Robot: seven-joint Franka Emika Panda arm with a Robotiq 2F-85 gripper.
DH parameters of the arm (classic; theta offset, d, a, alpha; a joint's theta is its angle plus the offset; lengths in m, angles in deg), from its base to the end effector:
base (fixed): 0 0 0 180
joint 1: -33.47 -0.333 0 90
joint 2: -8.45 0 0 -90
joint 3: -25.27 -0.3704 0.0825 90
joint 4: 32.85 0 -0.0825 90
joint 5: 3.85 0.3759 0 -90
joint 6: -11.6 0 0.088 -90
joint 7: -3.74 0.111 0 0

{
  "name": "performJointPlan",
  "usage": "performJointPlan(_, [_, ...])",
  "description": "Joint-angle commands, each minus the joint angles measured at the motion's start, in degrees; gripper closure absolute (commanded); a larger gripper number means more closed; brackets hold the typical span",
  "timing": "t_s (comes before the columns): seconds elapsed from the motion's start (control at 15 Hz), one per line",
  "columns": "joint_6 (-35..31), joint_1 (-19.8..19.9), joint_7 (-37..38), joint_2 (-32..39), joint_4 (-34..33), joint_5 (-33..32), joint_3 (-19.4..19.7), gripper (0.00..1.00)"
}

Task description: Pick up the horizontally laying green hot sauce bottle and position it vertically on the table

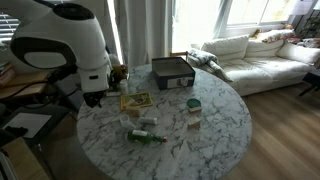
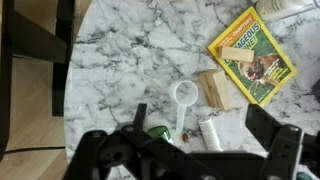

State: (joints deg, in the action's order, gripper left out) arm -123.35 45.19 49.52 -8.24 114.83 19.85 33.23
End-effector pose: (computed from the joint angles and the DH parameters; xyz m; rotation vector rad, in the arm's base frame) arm 0.3851 -0.1320 0.4227 -2.1173 1.8264 0.0279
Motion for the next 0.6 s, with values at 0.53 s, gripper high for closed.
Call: performJointPlan(0.53, [3.71, 1.85, -23.75, 26.51, -20.46, 6.91, 7.64, 0.0])
